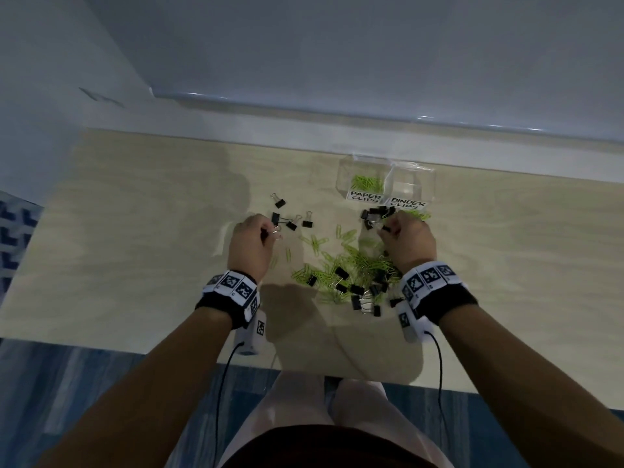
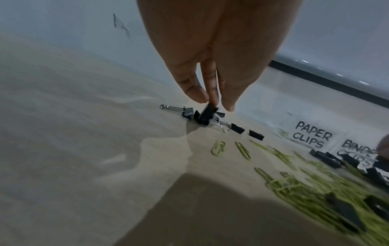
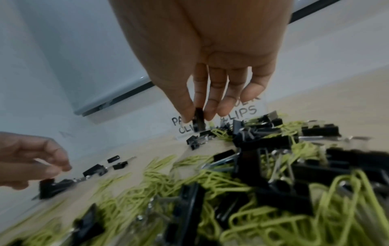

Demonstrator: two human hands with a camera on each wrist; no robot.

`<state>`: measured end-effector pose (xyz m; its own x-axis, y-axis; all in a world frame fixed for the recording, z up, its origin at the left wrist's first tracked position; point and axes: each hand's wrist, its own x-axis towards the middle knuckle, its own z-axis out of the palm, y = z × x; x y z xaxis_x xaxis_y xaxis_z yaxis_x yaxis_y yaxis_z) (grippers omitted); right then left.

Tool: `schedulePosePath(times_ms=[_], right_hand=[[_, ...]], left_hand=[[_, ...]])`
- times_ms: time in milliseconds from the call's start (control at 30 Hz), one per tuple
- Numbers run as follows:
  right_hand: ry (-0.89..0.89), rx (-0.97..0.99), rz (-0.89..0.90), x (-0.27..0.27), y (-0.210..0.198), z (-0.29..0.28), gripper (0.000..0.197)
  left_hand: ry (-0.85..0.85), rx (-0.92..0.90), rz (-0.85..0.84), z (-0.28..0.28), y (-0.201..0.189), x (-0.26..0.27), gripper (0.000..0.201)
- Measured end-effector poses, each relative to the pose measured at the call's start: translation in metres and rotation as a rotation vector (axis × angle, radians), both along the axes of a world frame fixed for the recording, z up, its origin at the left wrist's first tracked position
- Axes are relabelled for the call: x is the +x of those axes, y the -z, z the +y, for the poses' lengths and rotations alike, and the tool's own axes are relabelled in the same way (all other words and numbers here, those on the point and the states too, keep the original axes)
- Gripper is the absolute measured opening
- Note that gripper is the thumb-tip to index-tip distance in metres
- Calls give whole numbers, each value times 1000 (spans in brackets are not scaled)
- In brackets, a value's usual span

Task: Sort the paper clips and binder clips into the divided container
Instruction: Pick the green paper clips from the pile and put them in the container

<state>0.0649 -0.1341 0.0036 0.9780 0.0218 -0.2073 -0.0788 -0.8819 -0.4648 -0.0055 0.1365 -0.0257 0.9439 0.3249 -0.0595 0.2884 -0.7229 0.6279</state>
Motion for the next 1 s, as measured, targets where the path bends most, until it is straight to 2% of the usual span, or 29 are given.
schedulePosePath(times_ms=[67, 167, 233, 300, 400, 567, 700, 767, 833, 933, 1000], right_hand=[[-52, -58, -51, -1, 2, -1, 24], [-305, -50, -82, -16, 4, 7, 25], [-523, -49, 2, -29, 4, 16, 26], [-679, -133, 84, -37, 7, 24, 34], [-747, -236, 123, -42, 10, 32, 39], [-778, -240, 103, -40, 11, 32, 32], [-740, -89, 73, -40, 14, 25, 14], [-700, -1, 103, -39, 15, 20, 13], [-619, 79, 105, -36, 15, 13, 14], [-402, 157, 37, -26, 11, -1, 13], [-258, 136, -15, -14, 11, -12, 12]], left_hand=[[78, 111, -19, -2, 0, -4, 12], [303, 57, 41, -18, -5, -17, 22], [519, 21, 172, -30, -5, -25, 31], [668, 49, 262, -37, 0, -30, 39], [715, 49, 296, -40, 4, -31, 41], [720, 71, 272, -39, 3, -29, 31], [609, -69, 211, -37, 3, -33, 24], [527, -164, 185, -38, 1, -35, 23], [456, -226, 178, -40, -2, -35, 24], [388, -308, 196, -42, -4, -35, 33], [364, -322, 194, -42, -4, -34, 37]])
